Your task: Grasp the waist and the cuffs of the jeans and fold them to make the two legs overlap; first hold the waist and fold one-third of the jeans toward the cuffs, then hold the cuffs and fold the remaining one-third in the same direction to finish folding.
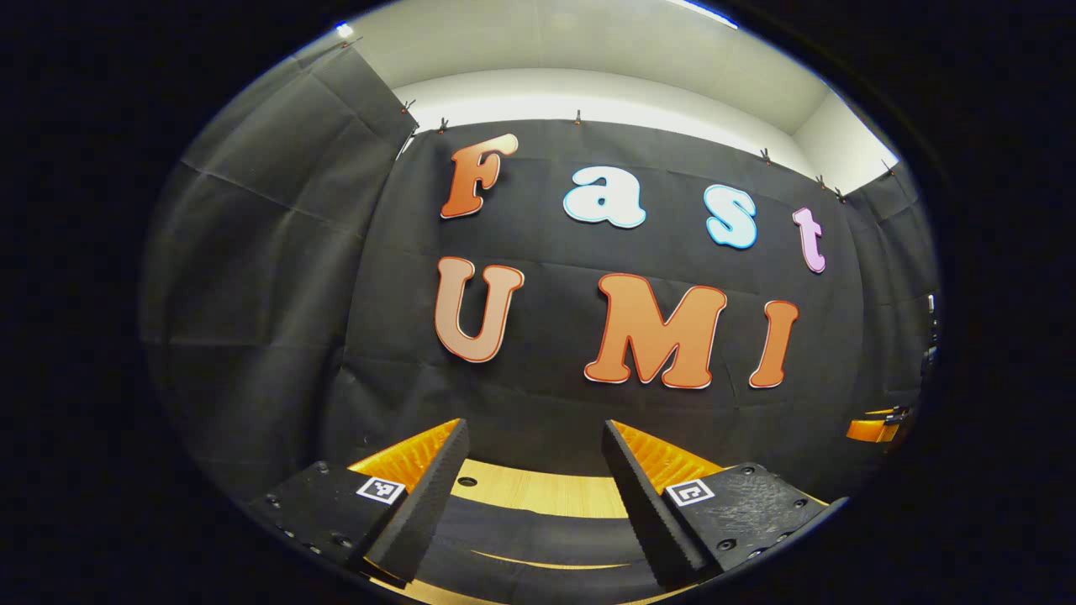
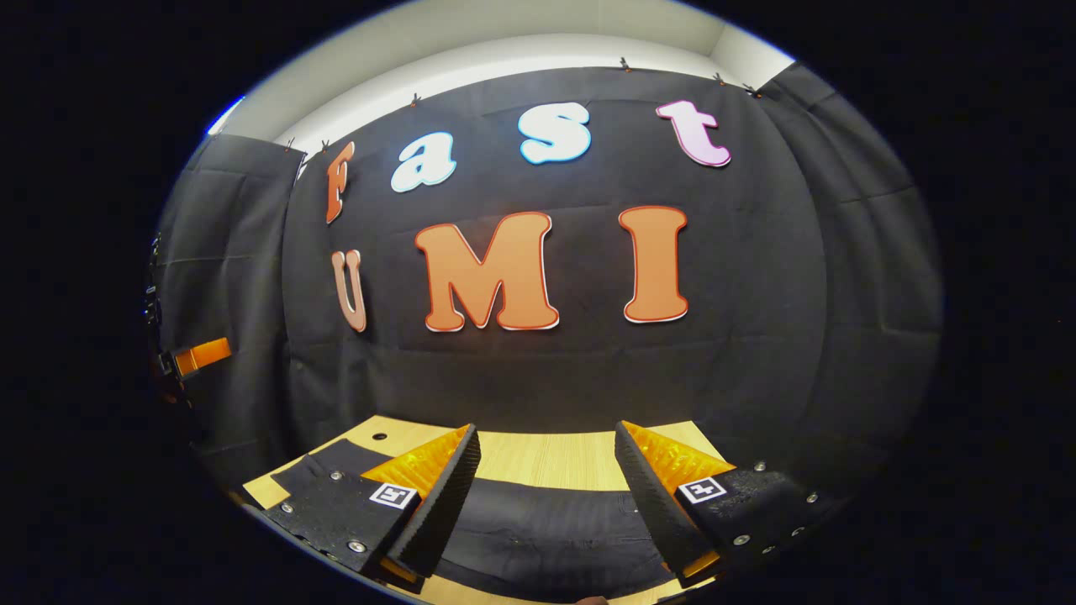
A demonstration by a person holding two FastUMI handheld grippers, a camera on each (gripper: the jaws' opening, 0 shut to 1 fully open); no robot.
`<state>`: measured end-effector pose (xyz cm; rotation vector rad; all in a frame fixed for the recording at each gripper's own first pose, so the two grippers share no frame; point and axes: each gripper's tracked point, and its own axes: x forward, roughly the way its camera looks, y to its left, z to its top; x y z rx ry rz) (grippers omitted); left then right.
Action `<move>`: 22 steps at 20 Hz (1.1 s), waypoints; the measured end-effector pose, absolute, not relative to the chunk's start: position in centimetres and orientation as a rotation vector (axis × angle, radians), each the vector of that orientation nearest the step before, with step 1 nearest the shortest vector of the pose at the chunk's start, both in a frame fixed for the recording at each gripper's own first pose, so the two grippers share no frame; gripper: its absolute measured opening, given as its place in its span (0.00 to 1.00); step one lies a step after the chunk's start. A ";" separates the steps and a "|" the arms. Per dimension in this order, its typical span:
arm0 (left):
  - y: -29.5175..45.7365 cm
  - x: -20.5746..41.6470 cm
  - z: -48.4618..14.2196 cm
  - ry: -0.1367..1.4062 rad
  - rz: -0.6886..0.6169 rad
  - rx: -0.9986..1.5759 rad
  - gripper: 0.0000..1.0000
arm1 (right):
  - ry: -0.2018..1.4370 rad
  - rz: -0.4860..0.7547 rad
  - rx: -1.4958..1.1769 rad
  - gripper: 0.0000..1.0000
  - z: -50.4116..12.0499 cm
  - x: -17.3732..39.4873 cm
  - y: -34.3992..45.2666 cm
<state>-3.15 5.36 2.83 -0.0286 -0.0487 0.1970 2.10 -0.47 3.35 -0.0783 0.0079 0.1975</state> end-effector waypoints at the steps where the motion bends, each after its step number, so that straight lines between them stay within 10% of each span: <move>1: 4.9 -3.1 2.7 -0.050 0.185 -0.031 0.97 | 0.006 0.195 -0.078 0.97 3.6 2.1 -0.6; 14: 11.9 -1.6 -0.8 0.079 0.168 -0.115 0.97 | 0.081 0.209 -0.018 0.98 0.4 4.1 6.2; 22: 17.5 -4.6 -11.0 0.260 0.262 -0.618 0.97 | 0.185 0.275 0.038 0.97 -2.7 6.2 9.9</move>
